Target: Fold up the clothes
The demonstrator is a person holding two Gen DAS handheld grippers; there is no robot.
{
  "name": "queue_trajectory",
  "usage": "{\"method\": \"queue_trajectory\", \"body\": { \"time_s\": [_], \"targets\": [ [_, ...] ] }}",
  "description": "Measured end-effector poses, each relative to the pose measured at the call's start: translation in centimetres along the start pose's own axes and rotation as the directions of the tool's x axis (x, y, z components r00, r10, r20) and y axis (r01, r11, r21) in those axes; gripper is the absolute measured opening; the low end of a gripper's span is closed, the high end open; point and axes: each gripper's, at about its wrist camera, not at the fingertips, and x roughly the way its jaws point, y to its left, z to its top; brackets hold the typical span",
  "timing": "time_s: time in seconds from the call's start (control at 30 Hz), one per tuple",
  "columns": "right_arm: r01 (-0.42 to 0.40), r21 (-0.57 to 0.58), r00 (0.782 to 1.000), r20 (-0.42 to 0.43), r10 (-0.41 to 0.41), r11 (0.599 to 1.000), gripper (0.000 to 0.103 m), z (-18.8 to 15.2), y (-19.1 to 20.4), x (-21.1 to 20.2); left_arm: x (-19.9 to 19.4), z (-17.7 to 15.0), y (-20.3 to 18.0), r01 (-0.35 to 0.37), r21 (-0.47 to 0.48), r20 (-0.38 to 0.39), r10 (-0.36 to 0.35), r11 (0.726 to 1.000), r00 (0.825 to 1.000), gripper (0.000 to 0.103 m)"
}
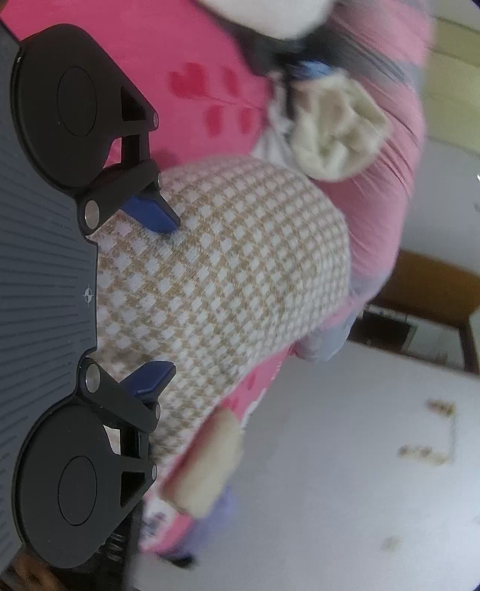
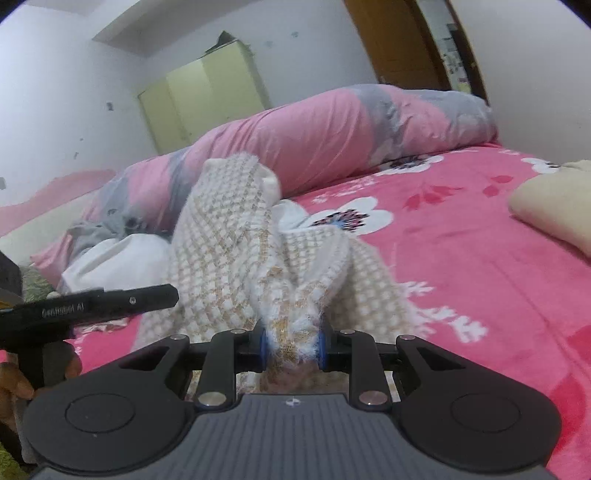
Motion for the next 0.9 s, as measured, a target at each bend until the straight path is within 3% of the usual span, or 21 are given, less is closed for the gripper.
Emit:
{"method": "queue_trajectory", "body": {
  "time_s": [0.13, 0.2, 0.27, 0.4, 0.57, 0.7, 0.83, 0.9],
  "targets": [
    [0.036, -0.002, 0.999, 0.012, -0.036, 0.999, 0.025, -0.1, -1.5, -0.2, 0.9, -0.9, -3.0, -0.047, 0.200, 0.032, 0.041, 0.979, 0.999, 0.078],
    [0.061, -0.023, 0.998, -0.003, -0.061, 0.998, 0.025, -0.9, -2.2, 0.3, 1.7, -2.1, -4.8, -0.088, 0.318, 0.054, 0.075, 0.944, 0.996, 0.078],
    [0.094, -0.055, 0.995, -0.035, -0.096, 0.994, 0.026, -2.3, -2.8, 1.3, 2.4, -3.6, -6.4, -0.126, 0.436, 0.078, 0.102, 0.891, 0.992, 0.078],
    [0.096, -0.067, 0.994, -0.041, -0.099, 0.993, 0.031, -2.9, -3.2, 1.5, 2.4, -3.9, -6.6, -0.139, 0.444, 0.090, 0.110, 0.885, 0.990, 0.081],
    [0.117, -0.103, 0.993, -0.024, -0.120, 0.988, 0.056, -1.7, -3.7, -1.0, 2.4, -4.2, -6.9, -0.154, 0.451, 0.105, 0.119, 0.879, 0.987, 0.081],
    [0.183, -0.159, 0.981, 0.093, -0.170, 0.970, 0.054, 1.2, -2.8, -3.3, 2.3, -4.5, -7.2, -0.166, 0.456, 0.116, 0.126, 0.875, 0.985, 0.081],
    [0.109, -0.293, 0.982, 0.180, -0.057, 0.950, 0.031, 6.0, 1.9, -1.6, 2.1, -4.7, -7.5, -0.170, 0.452, 0.123, 0.128, 0.876, 0.984, 0.081],
    [0.052, -0.355, 0.978, 0.205, 0.024, 0.933, 0.025, 8.1, 4.5, 0.6, 2.1, -4.8, -7.6, -0.171, 0.450, 0.126, 0.128, 0.876, 0.984, 0.081]
  ]
}}
